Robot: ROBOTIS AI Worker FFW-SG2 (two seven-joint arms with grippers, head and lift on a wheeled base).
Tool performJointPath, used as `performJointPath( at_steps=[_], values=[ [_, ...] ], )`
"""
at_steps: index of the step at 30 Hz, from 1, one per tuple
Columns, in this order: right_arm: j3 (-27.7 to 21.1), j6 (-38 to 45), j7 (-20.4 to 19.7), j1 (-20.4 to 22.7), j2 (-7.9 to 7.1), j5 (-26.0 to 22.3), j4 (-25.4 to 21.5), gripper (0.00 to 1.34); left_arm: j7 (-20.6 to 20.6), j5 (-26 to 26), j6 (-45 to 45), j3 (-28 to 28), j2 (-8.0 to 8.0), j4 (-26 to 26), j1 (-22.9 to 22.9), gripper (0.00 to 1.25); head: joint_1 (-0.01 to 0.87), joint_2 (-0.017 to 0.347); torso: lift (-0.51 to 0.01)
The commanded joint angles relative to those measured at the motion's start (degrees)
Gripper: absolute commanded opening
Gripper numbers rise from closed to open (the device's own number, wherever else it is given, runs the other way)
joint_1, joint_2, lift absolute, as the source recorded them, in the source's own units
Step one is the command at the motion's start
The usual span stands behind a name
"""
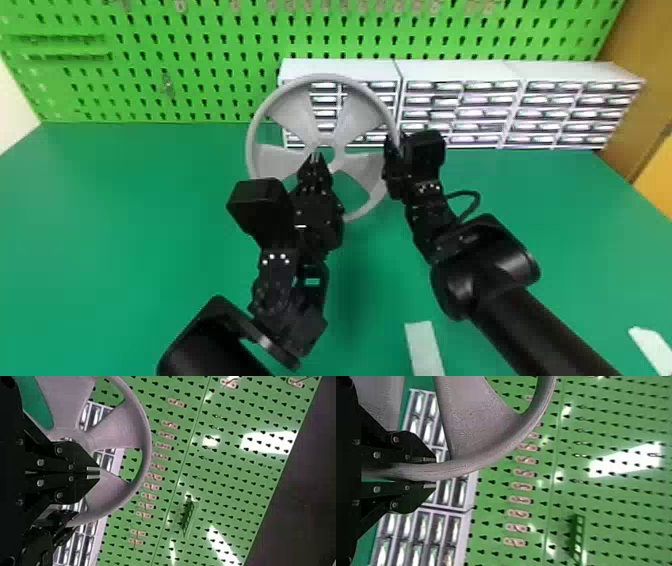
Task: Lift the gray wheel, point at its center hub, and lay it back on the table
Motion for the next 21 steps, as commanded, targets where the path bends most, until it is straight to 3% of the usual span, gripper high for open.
performJointPath(
  at_steps=[1, 13, 21],
  values=[
    [-1.45, 12.86, 0.87, -0.06, 0.25, 0.66, -5.62, 0.05, 0.07, -0.07, 0.00, 0.13, -0.03, 0.00, 0.07, 0.10, 0.692, 0.048, -0.096],
    [-2.41, 34.49, 1.83, -1.91, 0.95, 2.33, -13.18, 0.05, 0.16, -1.12, 0.00, 0.39, -0.03, 0.00, 0.25, 0.10, 0.692, 0.048, -0.096],
    [-2.24, 45.65, 3.24, -3.84, 0.95, 1.02, -15.20, 0.05, 0.16, -1.56, 0.00, 0.66, -0.03, 0.00, 0.60, 0.10, 0.692, 0.048, -0.096]
  ],
)
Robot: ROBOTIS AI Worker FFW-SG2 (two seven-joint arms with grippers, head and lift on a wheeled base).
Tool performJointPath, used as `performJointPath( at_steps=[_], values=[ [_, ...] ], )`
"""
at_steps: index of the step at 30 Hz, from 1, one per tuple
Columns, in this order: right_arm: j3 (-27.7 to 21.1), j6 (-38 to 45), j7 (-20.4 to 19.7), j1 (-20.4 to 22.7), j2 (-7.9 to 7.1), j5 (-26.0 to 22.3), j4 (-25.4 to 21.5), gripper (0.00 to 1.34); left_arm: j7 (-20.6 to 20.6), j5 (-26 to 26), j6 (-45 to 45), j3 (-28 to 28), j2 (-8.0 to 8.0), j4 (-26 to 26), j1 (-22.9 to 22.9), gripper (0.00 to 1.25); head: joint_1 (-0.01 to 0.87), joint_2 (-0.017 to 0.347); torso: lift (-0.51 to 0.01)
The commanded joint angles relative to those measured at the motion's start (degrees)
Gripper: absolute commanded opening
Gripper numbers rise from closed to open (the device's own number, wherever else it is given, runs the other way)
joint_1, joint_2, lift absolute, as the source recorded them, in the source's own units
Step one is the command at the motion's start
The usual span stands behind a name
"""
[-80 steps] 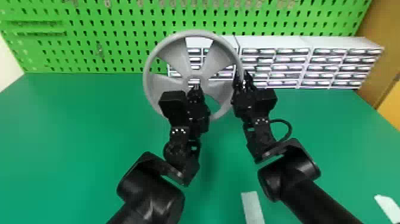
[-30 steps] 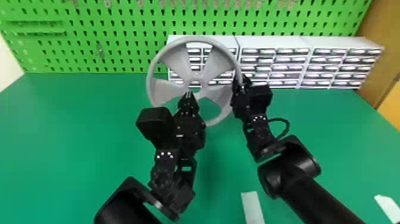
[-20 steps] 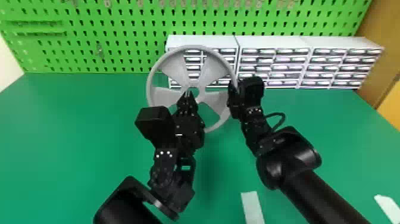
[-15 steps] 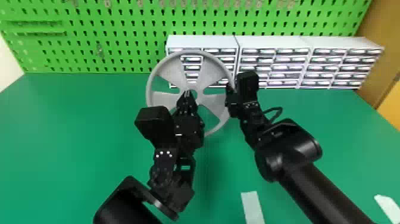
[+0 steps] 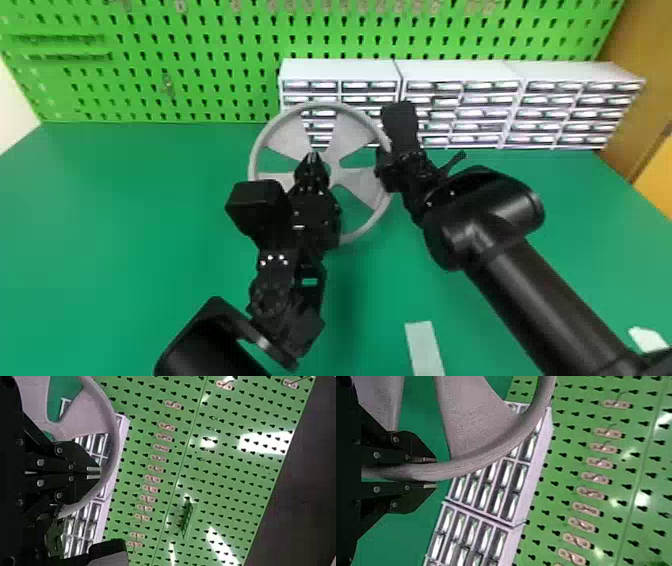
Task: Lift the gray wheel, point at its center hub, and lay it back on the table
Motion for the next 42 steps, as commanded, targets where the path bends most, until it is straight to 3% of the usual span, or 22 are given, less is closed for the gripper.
performJointPath(
  at_steps=[1, 10, 21, 26, 42],
  values=[
    [-0.06, 6.49, 0.51, -1.18, -0.09, -1.67, -0.92, 0.05, 0.00, -0.31, 0.00, 0.20, 0.00, 0.00, 0.18, 0.09, 0.692, 0.048, -0.096],
    [0.03, 21.96, 1.13, -4.26, -0.35, -6.95, -2.94, 0.05, 0.00, -0.93, 0.00, 0.55, 0.00, -0.09, 0.36, 0.10, 0.692, 0.048, -0.096],
    [-0.94, 26.27, 3.15, -4.17, -0.61, -10.29, -2.85, 0.05, 0.00, -1.10, -0.09, 0.64, 0.00, -0.09, 0.36, 0.09, 0.692, 0.048, -0.096],
    [-1.29, 27.94, 4.03, -3.73, -1.40, -12.31, -2.76, 0.05, 0.00, -1.28, -0.09, 0.46, 0.00, -0.09, 0.09, 0.09, 0.692, 0.048, -0.096],
    [-0.15, 30.48, 7.28, -3.99, -2.90, -13.28, -0.83, 0.05, 0.00, -1.28, -0.09, 0.29, 0.00, -0.09, -0.26, 0.09, 0.692, 0.048, -0.096]
  ],
)
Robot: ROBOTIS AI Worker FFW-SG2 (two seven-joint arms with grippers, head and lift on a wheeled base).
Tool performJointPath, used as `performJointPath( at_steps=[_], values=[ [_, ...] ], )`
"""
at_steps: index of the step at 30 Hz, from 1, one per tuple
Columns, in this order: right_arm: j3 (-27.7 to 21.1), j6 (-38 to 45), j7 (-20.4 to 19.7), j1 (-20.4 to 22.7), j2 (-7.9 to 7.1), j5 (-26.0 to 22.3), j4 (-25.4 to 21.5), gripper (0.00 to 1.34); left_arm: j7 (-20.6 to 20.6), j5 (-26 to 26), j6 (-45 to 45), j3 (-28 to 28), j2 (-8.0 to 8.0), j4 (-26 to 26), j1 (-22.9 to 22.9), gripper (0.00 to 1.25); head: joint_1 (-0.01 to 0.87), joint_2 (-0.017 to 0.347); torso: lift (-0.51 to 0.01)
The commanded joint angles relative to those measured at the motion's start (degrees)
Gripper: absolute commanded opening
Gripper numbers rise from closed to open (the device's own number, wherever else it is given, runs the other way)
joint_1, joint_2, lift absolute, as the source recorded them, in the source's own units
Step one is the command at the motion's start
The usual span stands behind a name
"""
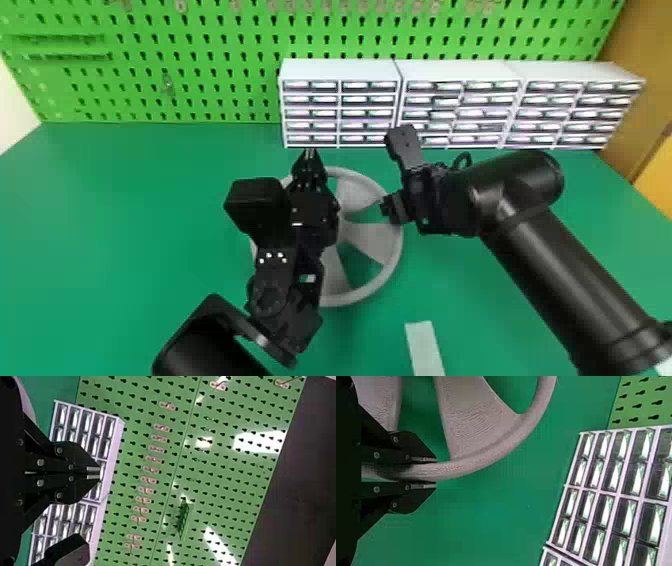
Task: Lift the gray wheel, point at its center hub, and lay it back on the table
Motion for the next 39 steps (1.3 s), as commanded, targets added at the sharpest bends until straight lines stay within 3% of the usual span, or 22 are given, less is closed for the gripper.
performJointPath(
  at_steps=[1, 23, 39],
  values=[
    [0.16, 0.15, 0.14, 0.14, -0.17, 0.07, 0.60, 0.05, 0.00, 0.00, 0.00, 0.00, 0.00, 0.02, -0.02, 0.09, 0.692, 0.048, -0.096],
    [1.75, -1.43, 0.67, 0.93, -0.34, -1.51, 9.30, 0.06, 0.00, 0.00, 0.00, 0.00, 0.00, 0.02, -0.20, 0.10, 0.692, 0.048, -0.096],
    [2.10, -3.19, 0.58, 1.46, -0.34, -1.51, 10.09, 0.07, 0.00, 0.00, 0.00, 0.00, 0.00, 0.02, -0.28, 0.10, 0.692, 0.048, -0.096]
  ],
)
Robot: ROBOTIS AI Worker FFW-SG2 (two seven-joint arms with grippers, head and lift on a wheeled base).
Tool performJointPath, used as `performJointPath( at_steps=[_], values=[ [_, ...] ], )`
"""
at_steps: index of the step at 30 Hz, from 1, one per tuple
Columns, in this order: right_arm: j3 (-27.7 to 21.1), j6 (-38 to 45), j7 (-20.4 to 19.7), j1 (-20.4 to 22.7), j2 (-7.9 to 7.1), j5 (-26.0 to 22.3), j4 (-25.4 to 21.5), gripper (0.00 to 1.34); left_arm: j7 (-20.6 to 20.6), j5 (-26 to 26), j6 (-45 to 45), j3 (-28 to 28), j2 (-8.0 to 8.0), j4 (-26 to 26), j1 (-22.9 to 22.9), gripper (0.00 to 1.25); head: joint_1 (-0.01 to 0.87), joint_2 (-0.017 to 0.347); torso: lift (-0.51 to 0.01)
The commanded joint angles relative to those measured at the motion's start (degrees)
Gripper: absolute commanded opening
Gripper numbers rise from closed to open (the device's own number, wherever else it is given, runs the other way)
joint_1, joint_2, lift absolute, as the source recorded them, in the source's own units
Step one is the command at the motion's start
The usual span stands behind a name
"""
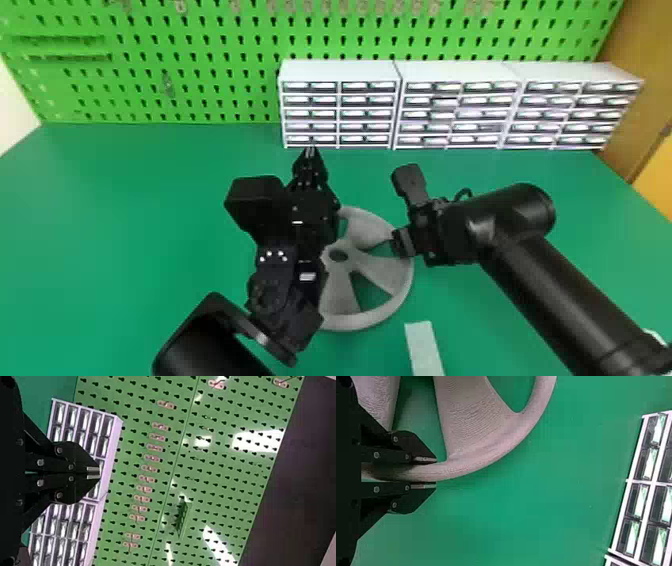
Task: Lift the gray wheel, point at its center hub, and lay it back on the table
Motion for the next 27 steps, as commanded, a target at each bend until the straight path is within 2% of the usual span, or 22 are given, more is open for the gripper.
performJointPath(
  at_steps=[1, 7, 15, 16, 20, 23, 25, 27],
  values=[
    [0.17, -0.41, 0.03, 0.10, 0.00, 0.06, 0.08, 0.07, 0.00, 0.00, 0.00, 0.07, 0.00, 0.00, -0.08, 0.10, 0.692, 0.048, -0.096],
    [0.44, -0.67, -0.05, 0.19, -0.09, -0.03, 0.34, 0.11, 0.00, 0.09, 0.00, 0.15, 0.00, 0.00, -0.08, 0.10, 0.692, 0.048, -0.096],
    [0.26, -0.85, -0.05, 0.01, -0.18, -0.82, 0.34, 0.40, 0.00, 0.27, 0.00, 0.24, 0.00, 0.00, 0.01, 0.10, 0.692, 0.048, -0.096],
    [0.26, -0.85, -0.05, 0.01, -0.18, -0.82, 0.34, 0.46, 0.00, 0.35, 0.00, 0.24, 0.00, 0.00, 0.01, 0.10, 0.692, 0.048, -0.096],
    [0.35, -1.11, -0.05, 0.01, -0.18, -0.90, 0.34, 0.89, 0.00, 0.35, 0.00, 0.24, 0.00, 0.00, 0.01, 0.10, 0.692, 0.048, -0.096],
    [0.35, -1.38, -0.05, 0.01, -0.18, -0.99, 0.34, 1.15, 0.00, 0.35, 0.00, 0.24, 0.00, 0.00, 0.01, 0.10, 0.692, 0.048, -0.096],
    [0.35, -1.38, -0.05, 0.01, -0.18, -0.99, 0.34, 1.24, 0.00, 0.35, 0.00, 0.24, 0.00, 0.00, 0.01, 0.10, 0.692, 0.048, -0.096],
    [0.35, -1.47, -0.05, 0.01, -0.18, -0.99, 0.34, 1.24, 0.00, 0.35, 0.00, 0.33, 0.00, 0.00, 0.01, 0.10, 0.692, 0.048, -0.096]
  ],
)
